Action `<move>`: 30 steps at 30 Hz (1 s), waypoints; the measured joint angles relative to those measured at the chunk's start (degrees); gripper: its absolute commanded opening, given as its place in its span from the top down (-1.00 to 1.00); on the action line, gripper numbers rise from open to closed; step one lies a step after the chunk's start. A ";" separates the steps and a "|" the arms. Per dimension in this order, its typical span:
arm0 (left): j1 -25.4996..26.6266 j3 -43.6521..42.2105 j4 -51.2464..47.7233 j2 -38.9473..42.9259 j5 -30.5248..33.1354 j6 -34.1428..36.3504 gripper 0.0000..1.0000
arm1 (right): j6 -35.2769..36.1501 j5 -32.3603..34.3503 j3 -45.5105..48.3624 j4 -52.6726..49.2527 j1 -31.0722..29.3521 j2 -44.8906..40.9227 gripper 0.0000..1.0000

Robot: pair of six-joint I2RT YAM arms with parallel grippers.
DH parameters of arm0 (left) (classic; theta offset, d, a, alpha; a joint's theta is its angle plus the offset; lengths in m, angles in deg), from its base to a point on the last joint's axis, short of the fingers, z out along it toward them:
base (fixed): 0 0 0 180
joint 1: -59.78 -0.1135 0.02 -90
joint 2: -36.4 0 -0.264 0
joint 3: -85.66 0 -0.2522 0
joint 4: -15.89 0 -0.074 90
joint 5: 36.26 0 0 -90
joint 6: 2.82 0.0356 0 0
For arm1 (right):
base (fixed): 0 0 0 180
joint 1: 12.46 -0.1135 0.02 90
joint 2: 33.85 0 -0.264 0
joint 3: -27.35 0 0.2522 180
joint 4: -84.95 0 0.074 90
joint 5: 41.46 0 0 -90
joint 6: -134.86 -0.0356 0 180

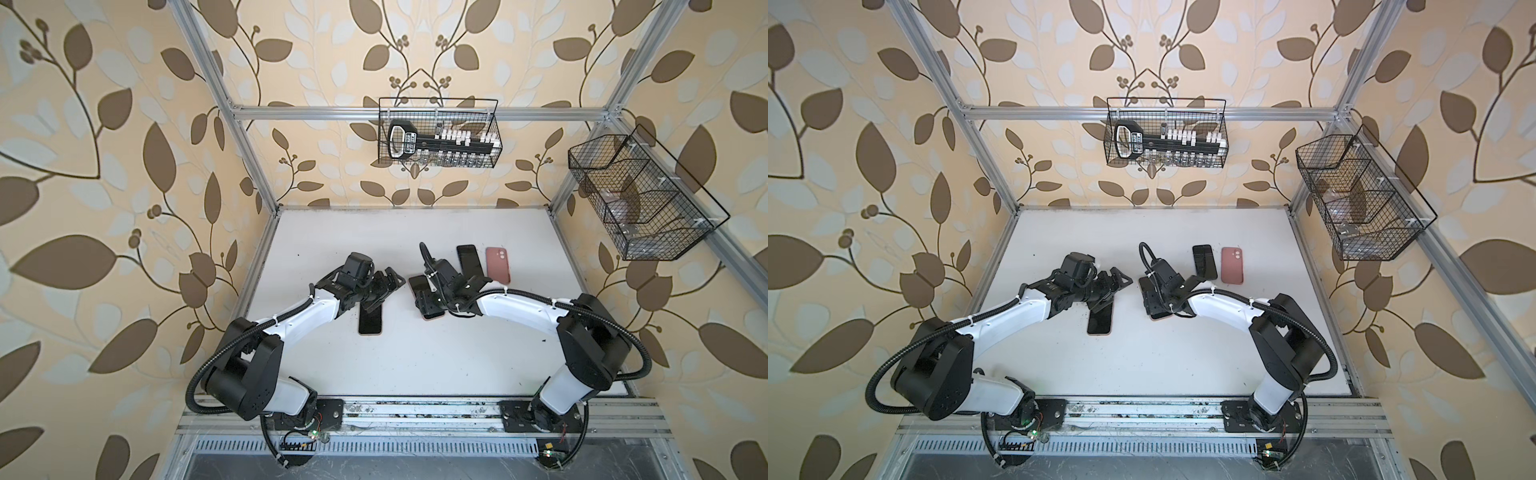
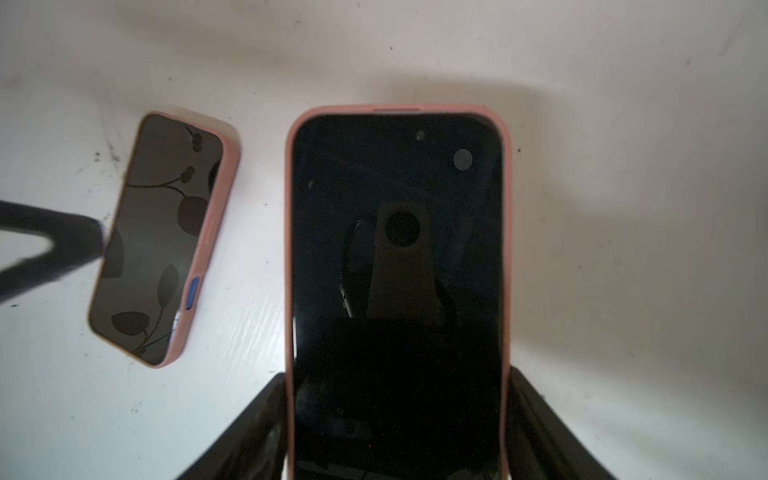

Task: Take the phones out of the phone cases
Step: 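Bring the left gripper to the case edge while the right gripper holds the phone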

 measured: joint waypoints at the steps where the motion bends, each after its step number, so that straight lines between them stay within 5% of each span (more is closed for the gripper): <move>1: 0.39 0.04 0.87 -0.68 -0.15 -0.46 -0.89 | 0.00 -0.35 -0.02 -0.09 0.11 -0.74 -0.30; 9: 2.64 1.57 8.17 -4.52 -0.57 -4.07 -0.74 | -0.02 -3.04 -0.02 -0.35 0.17 -3.26 -0.29; 18: 3.82 2.40 13.31 -6.84 -0.52 -6.36 -0.19 | -0.33 -5.42 0.74 0.11 0.20 -4.39 -0.28; 30: 5.31 2.91 17.59 -9.86 -0.57 -7.67 0.18 | -1.31 -7.93 3.04 1.57 1.09 -6.99 -0.26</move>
